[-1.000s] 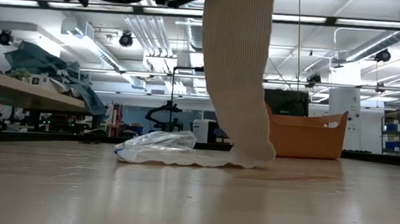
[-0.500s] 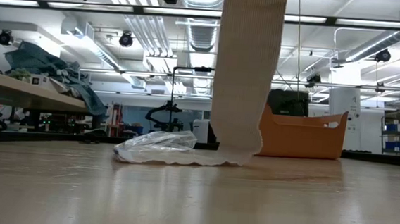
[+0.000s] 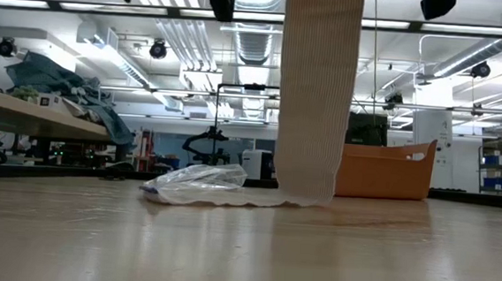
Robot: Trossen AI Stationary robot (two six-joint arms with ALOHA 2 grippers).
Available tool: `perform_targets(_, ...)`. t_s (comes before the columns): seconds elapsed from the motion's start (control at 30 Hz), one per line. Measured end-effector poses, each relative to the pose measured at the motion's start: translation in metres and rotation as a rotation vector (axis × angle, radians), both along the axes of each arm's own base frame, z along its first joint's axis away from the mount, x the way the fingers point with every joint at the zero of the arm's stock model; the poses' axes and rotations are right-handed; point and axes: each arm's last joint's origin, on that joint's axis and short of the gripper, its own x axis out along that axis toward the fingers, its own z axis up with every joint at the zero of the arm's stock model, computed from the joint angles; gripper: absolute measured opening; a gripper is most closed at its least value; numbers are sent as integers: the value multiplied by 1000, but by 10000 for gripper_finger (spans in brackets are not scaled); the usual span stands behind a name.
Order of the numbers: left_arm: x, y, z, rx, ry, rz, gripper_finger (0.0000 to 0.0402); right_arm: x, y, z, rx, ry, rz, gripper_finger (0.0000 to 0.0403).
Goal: Roll bandage
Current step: Roll the brown bandage
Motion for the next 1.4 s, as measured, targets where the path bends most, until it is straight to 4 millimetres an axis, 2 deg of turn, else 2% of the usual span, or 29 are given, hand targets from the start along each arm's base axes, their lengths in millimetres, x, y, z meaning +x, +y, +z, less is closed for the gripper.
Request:
perform_targets(0.2, 2, 6, -4, -6, 71, 97, 162, 4, 3, -4, -2, 1, -3, 51)
perform_targets(0.57, 7, 3, -10, 32, 87, 27, 174, 10, 6, -11, -15, 18, -3, 51)
perform_targets(0.87, 21, 3, -17, 44, 113, 26, 165, 11, 7, -10, -35, 13, -3, 51)
perform_targets(1.07, 34, 3, -15, 121, 98, 29, 133, 11, 6, -9, -10, -5, -14, 51)
perform_targets(1.17, 35, -1, -14, 191, 84, 23, 98, 11, 6, -9, 16, -21, -15, 51)
perform_targets(1.3, 35, -3, -15, 263, 74, 28, 31, 11, 6, -9, 39, -34, -15, 51)
perform_targets(1.4, 35, -3, -16, 274, 74, 33, 15, 11, 6, -9, 67, -49, -17, 53)
